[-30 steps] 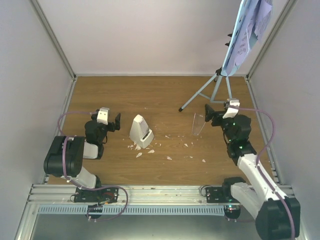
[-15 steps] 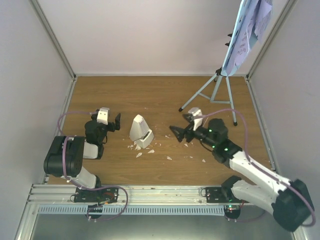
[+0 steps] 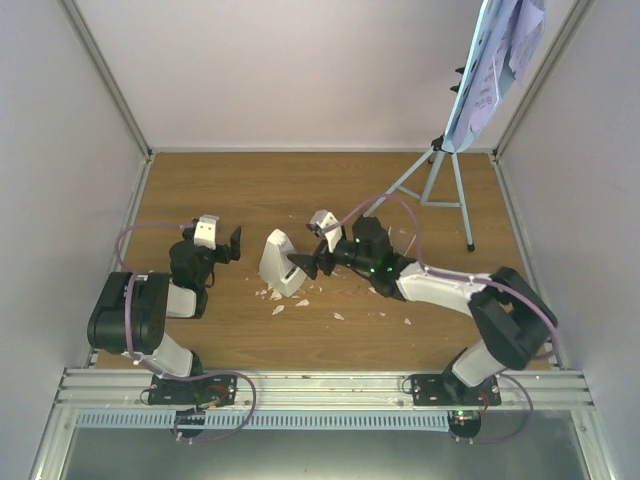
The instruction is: Pack up the instrument practice props
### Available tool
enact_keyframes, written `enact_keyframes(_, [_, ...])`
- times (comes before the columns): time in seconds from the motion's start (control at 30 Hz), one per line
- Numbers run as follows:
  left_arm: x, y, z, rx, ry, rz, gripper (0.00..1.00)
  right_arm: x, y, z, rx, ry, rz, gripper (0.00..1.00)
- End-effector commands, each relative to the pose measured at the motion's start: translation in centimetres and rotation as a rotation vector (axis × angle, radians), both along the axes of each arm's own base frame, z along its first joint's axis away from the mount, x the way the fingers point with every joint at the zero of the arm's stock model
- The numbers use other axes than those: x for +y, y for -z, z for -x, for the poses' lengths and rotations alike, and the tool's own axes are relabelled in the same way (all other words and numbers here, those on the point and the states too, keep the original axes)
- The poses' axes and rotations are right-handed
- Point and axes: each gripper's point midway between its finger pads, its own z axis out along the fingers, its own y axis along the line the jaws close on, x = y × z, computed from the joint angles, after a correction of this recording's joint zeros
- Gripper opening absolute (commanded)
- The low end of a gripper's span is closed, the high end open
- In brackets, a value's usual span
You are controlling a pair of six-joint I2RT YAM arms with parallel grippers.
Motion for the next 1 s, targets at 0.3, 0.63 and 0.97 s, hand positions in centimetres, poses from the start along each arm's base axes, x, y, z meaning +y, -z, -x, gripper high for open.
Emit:
enact_keyframes(0.3, [0.0,-2.1,-0.2,-0.087,0.003,-0.017,0.99,7.0,0.2,0.3,-0.062,-0.200,-0.042,1.00])
enact_keyframes(0.63, [0.0,-2.1,-0.2,-0.087,0.003,-0.017,0.99,8.5,1.2,0.0,-0.040,-0.224,-0.037,1.00])
enact_keyframes(0.97, [0.0,-2.1,-0.2,-0.088,0.004,-0.017,0.99,7.9,2.0,-2.2,-0.054,-0.066,-0.017,0.89])
